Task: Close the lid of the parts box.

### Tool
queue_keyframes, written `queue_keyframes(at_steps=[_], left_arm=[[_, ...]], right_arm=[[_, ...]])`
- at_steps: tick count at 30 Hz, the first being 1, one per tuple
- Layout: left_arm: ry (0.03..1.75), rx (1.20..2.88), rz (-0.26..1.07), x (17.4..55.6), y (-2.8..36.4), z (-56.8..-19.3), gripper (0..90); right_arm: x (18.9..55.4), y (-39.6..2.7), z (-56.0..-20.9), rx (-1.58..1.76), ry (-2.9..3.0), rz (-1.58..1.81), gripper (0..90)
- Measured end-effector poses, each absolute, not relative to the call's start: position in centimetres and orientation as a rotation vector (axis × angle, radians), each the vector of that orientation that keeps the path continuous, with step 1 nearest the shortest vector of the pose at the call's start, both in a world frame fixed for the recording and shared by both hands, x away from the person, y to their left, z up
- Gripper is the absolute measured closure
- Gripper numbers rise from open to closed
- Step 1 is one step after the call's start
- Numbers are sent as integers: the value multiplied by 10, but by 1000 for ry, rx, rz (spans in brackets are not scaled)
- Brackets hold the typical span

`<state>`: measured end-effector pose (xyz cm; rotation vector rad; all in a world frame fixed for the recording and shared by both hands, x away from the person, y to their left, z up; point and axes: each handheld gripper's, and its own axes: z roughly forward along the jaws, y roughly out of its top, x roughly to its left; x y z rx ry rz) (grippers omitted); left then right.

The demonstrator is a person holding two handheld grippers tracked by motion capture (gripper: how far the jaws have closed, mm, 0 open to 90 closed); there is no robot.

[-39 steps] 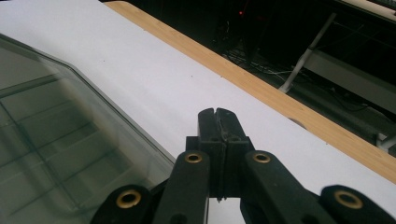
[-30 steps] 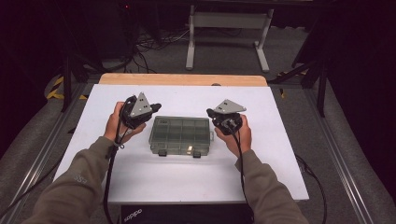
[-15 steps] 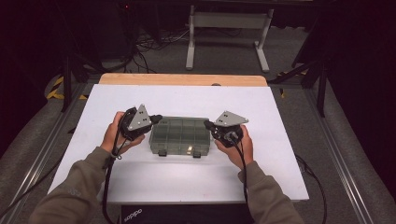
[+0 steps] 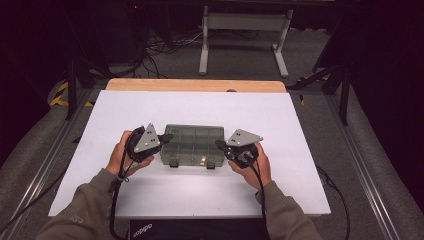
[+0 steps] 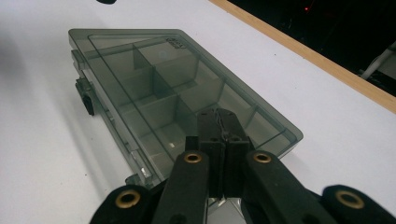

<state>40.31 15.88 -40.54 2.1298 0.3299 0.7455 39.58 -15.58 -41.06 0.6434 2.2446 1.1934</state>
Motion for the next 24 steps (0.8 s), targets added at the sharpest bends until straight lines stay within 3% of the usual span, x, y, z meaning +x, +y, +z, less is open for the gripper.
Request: queue_keyframes(at_steps=[24], left_arm=[[348, 2127, 661, 392, 163, -434, 898]], right_arm=[[386, -159, -428, 623, 2246, 1184, 900]])
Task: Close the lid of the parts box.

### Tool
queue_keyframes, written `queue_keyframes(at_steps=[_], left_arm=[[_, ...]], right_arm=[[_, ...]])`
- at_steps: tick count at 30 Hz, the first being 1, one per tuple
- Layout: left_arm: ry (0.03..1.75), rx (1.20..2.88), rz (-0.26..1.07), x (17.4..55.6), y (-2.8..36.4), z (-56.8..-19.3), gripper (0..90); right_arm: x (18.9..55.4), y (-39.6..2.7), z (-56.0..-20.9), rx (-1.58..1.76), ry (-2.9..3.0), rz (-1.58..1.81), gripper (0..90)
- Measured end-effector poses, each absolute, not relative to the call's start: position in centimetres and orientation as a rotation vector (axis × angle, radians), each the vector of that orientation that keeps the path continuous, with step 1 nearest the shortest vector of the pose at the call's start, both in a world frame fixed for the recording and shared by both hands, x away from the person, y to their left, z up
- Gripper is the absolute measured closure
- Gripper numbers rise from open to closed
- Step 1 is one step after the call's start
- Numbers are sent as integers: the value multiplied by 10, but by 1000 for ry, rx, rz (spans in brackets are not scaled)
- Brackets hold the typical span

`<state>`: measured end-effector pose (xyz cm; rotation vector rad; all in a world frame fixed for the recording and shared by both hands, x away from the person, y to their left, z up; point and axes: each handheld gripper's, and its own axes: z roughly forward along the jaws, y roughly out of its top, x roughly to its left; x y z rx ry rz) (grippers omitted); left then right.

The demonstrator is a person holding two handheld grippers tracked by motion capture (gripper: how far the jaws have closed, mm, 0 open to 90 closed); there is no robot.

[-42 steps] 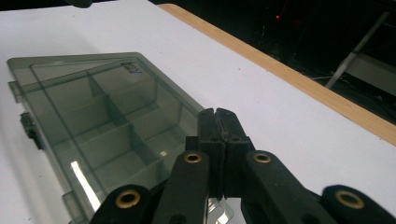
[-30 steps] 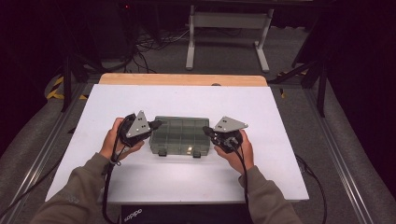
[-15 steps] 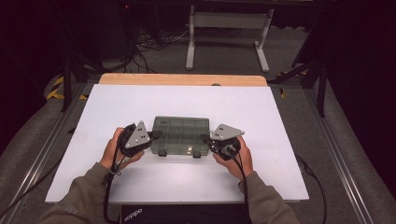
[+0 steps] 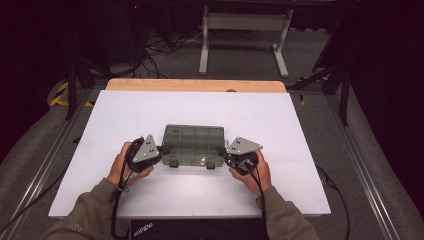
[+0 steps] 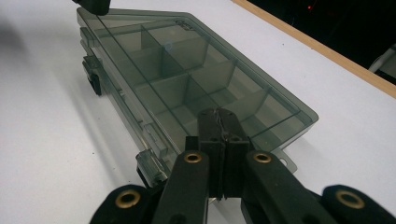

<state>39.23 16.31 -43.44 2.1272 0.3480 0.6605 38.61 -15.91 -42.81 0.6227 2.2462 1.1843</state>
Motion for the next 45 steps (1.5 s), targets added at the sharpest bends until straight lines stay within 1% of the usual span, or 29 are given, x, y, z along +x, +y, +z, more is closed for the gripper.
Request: queue_keyframes(at_steps=[21, 25, 28, 31, 45], left_arm=[[384, 2132, 639, 404, 168, -451, 900], [385, 2127, 612, 406, 166, -454, 900], [372, 2122, 618, 406, 166, -456, 900], [381, 2102, 589, 407, 168, -457, 900], [375, 2105, 613, 408, 167, -458, 900]], right_arm=[[389, -156, -443, 625, 2253, 1205, 900], [390, -155, -448, 628, 2260, 1222, 900], [390, -155, -450, 613, 2247, 1234, 900], [390, -155, -451, 605, 2242, 1237, 900], [391, -156, -452, 587, 2245, 1254, 900]])
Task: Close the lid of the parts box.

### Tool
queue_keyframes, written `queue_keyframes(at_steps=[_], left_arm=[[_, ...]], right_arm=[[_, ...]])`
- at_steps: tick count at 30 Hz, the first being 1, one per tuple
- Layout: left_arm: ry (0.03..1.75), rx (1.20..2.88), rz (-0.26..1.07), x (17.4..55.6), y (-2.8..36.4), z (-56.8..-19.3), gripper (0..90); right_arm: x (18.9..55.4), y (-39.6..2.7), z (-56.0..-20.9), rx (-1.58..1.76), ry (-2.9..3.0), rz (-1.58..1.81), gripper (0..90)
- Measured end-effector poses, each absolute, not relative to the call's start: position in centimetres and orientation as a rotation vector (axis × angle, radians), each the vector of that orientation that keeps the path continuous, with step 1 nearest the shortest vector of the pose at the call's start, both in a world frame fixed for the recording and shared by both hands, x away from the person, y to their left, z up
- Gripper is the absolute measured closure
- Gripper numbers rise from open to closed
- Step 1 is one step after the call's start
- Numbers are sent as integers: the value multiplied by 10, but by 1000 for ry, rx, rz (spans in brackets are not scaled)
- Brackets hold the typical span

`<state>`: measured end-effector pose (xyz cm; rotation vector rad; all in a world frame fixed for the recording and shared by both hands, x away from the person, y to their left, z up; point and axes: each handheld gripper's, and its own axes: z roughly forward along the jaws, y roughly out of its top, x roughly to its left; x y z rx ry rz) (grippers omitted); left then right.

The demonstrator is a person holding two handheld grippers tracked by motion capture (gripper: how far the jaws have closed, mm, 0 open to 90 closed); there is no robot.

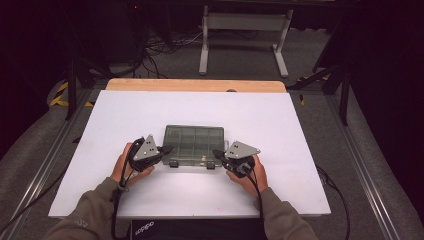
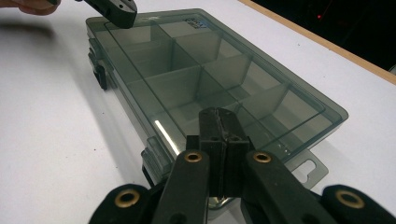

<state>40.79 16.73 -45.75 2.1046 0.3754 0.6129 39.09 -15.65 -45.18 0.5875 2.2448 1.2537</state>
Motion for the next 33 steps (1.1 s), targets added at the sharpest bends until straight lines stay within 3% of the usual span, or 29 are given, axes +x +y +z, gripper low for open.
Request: queue_keyframes(at_steps=[26, 33], left_arm=[[381, 2081, 665, 402, 165, -450, 859], [363, 2062, 680, 398, 163, -446, 801]], right_arm=[[388, -157, -443, 592, 2216, 1259, 872], [386, -157, -441, 593, 2201, 1277, 812]])
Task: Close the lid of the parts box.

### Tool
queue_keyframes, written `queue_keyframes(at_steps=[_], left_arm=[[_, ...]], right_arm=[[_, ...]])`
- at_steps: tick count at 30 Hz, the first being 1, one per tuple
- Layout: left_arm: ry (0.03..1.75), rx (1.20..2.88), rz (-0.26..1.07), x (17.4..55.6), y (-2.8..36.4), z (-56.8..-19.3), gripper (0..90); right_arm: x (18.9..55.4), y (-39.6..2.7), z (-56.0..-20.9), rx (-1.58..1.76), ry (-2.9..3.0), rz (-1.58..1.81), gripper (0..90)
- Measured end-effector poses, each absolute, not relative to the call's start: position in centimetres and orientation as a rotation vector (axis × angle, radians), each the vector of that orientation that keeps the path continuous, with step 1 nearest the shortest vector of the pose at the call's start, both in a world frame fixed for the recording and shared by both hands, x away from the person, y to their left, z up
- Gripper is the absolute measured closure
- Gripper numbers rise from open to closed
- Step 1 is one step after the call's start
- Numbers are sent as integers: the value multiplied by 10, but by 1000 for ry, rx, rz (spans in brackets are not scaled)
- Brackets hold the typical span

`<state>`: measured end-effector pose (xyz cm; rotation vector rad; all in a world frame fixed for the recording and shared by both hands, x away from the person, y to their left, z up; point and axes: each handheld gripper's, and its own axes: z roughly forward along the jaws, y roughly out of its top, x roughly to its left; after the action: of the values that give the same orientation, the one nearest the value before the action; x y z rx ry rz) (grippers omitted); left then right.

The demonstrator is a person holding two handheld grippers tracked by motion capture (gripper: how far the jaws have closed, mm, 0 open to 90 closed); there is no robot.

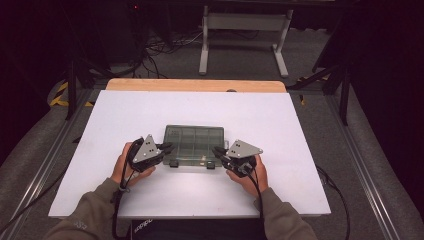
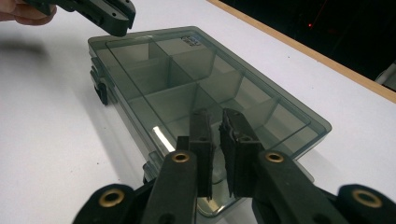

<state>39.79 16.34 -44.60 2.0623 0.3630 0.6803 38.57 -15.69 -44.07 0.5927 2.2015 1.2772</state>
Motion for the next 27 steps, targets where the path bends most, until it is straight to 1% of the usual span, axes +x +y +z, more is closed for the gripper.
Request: queue_keyframes(at_steps=[2, 6, 7, 8, 11, 13, 14, 20, 22, 25, 26, 27], left_arm=[[358, 2058, 678, 397, 164, -445, 786], [367, 2041, 668, 398, 165, -446, 716], [367, 2041, 668, 398, 165, -446, 703], [367, 2037, 677, 397, 165, -445, 680], [373, 2032, 678, 398, 165, -445, 639], [377, 2023, 668, 398, 166, -445, 607], [381, 2020, 675, 398, 166, -445, 577], [384, 2010, 669, 398, 166, -445, 482], [388, 2008, 675, 398, 166, -445, 472], [387, 2007, 668, 398, 165, -445, 434], [390, 2008, 674, 398, 165, -445, 434], [385, 2005, 669, 398, 165, -446, 406]], right_arm=[[386, -157, -440, 593, 2197, 1286, 779], [386, -158, -439, 609, 2189, 1318, 687], [386, -158, -439, 609, 2189, 1318, 687], [387, -159, -438, 617, 2181, 1327, 617], [388, -159, -438, 617, 2183, 1333, 595], [388, -158, -439, 614, 2189, 1344, 547], [389, -158, -439, 612, 2197, 1344, 519], [389, -154, -440, 616, 2185, 1312, 431], [390, -155, -440, 621, 2180, 1318, 418], [390, -155, -440, 622, 2174, 1312, 397], [390, -155, -440, 624, 2172, 1314, 384], [390, -155, -440, 629, 2163, 1315, 359]])
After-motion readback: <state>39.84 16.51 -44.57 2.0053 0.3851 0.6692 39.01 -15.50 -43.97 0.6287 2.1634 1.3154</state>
